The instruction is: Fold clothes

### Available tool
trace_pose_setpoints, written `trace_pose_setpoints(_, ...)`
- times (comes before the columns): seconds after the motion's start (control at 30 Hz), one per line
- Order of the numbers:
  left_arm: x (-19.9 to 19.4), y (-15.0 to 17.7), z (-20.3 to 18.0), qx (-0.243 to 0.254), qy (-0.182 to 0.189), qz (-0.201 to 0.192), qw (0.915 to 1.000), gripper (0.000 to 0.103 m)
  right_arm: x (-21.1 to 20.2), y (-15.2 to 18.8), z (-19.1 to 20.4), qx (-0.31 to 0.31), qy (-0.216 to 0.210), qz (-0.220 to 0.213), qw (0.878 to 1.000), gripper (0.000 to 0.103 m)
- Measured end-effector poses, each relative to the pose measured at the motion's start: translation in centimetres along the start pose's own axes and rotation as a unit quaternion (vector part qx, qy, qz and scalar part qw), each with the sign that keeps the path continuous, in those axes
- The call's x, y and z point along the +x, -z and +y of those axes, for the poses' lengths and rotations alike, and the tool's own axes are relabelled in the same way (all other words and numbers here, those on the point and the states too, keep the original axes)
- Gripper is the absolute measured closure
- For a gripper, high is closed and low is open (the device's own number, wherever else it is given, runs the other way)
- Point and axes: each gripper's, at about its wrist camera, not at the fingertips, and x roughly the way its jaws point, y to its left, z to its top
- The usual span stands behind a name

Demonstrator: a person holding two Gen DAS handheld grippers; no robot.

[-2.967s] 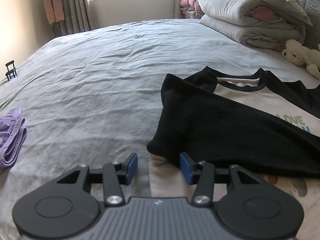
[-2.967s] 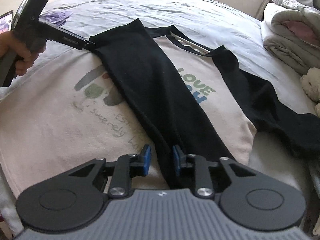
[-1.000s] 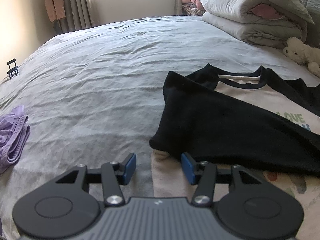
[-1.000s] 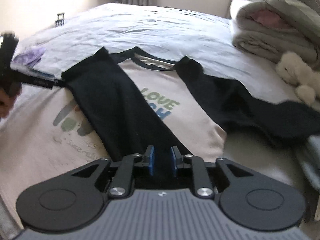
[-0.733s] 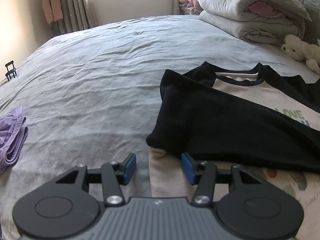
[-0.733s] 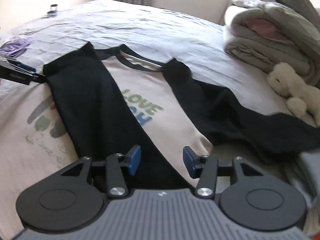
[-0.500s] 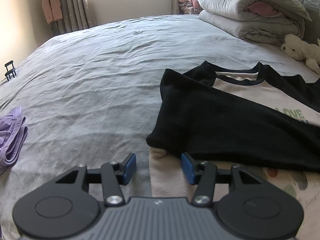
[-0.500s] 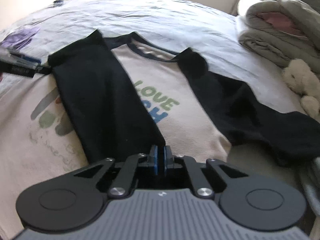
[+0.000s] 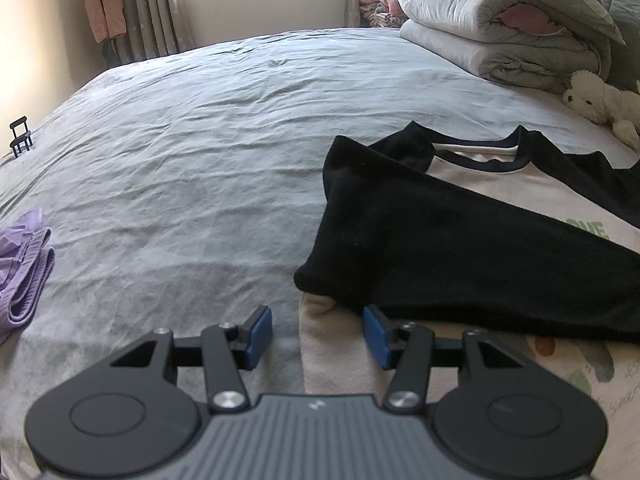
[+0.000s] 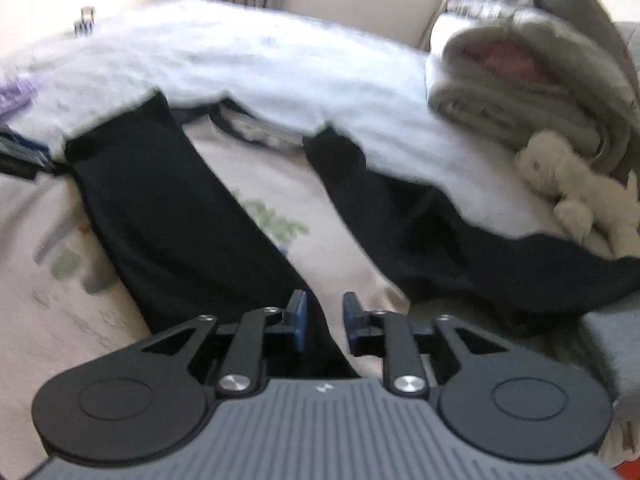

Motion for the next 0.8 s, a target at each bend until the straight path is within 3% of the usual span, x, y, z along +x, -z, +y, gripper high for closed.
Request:
trace_pose_setpoints(0.1,0.0,0.0,0.0,0.001,0.000,-0.001,1.0000,0.051,-0.9,0.2,0.6,-0.001,-0.056,-0.003,0.998,0.078)
trace_pose_setpoints(0.17,0.0,0.0,0.0,0.000,0.000,0.000,1.0000,0.051,-0.2,0.7,1.4,-0.018,-0.081,0.035,0.996,0.078)
trace_pose_setpoints(0.23,0.0,0.0,0.0,0.000,0.000,0.000,1.0000,0.050,0.7,1.3,2.1,-0.042,-0.077,0.072,0.994,0.078)
trace_pose_setpoints(0.37,-0.1,-0.1,0.2,-0.002,0.001,0.001,1.0000,0.050,0.1,1.5,1.7,-0.041,-0.078,0.080,0.993,0.079)
trace_pose_setpoints(0.53,-1.0,-0.3,0.0,-0.007,0.020,-0.009,0.9997,0.050,-1.1,1.3,1.1,-0.022,-0.063,0.048,0.997,0.080)
trace_pose_setpoints(0.63,-1.9,-0.3,-0.5,-0.002,0.038,-0.030,0.9988,0.049,-1.7,0.9,1.6,-0.010,-0.092,0.021,0.995,0.080)
trace_pose_setpoints(0.77,-2.6,-0.1,-1.7,0.023,0.052,-0.051,0.9970,0.046,-0.5,1.5,3.2,-0.046,-0.101,0.068,0.991,0.079)
trace_pose_setpoints(0.8,-2.5,0.0,-2.0,0.029,0.054,-0.052,0.9967,0.046,-0.5,1.7,3.4,-0.056,-0.099,0.072,0.991,0.074)
